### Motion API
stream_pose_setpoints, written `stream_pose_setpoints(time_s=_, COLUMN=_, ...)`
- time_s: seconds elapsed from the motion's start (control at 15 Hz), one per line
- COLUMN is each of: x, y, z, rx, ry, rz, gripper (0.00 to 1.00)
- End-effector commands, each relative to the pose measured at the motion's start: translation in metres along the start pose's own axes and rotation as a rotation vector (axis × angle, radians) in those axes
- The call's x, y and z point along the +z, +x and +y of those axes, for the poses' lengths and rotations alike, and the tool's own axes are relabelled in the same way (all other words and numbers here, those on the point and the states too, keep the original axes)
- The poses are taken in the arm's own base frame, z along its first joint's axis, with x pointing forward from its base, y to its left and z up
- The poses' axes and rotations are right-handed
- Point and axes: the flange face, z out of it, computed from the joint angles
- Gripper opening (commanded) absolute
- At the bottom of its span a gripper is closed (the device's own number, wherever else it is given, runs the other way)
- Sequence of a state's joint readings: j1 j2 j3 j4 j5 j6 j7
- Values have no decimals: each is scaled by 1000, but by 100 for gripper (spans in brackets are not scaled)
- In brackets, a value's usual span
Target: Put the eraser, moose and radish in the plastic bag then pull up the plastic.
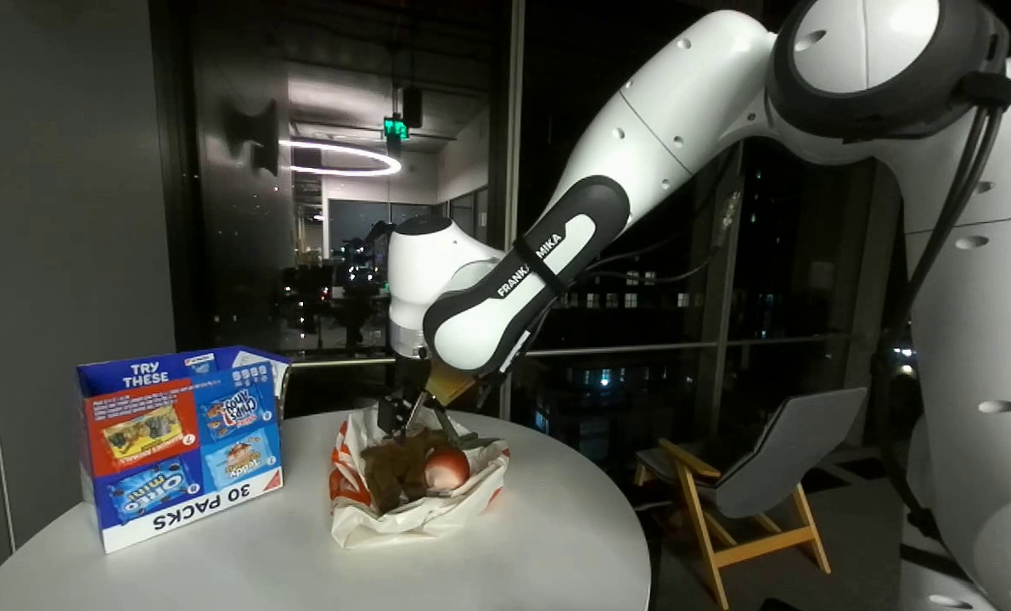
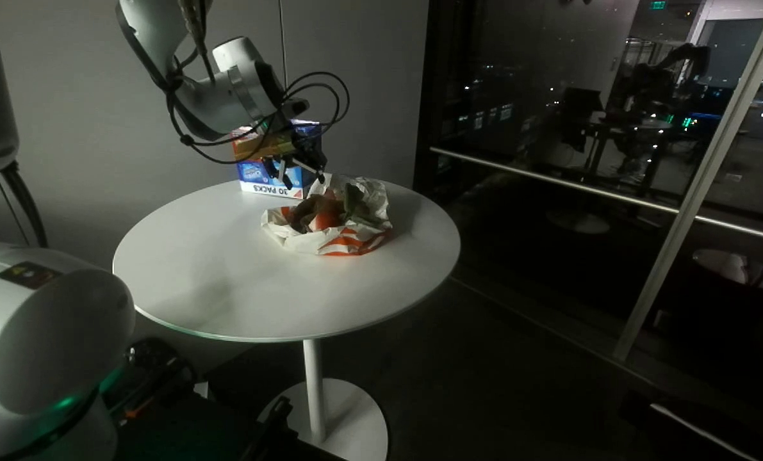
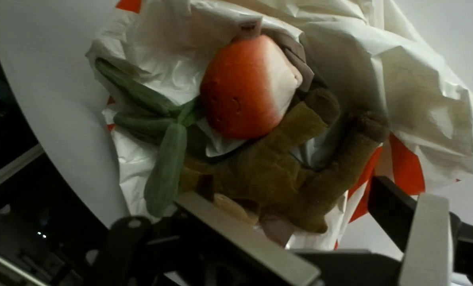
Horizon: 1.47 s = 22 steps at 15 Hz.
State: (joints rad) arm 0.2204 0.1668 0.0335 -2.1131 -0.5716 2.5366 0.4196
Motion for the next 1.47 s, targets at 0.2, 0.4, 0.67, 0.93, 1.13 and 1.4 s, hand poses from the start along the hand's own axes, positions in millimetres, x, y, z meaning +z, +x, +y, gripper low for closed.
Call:
stream_pose_setpoints(time_s=0.2, x=39, y=-22, z=-29, rx=-190, ry=206, rz=28, gripper=100)
stream_pose_setpoints(time_s=0.4, x=46, y=-28, z=-26, rx=-256, ry=214, rz=-23, gripper=100)
stream_pose_setpoints(time_s=0.67, x=41, y=-31, z=-13, rx=-362, ry=181, rz=-49, gripper=100)
stream_pose_setpoints(time_s=0.93, x=41, y=-35, z=-8, rx=-439, ry=200, rz=-87, gripper=100)
stream_pose_setpoints(time_s=1.13, x=49, y=-37, z=-11, rx=-477, ry=191, rz=-71, gripper=100)
stream_pose_setpoints(time_s=1.4, x=56, y=-43, z=-25, rx=-522, ry=247, rz=-75, gripper=100)
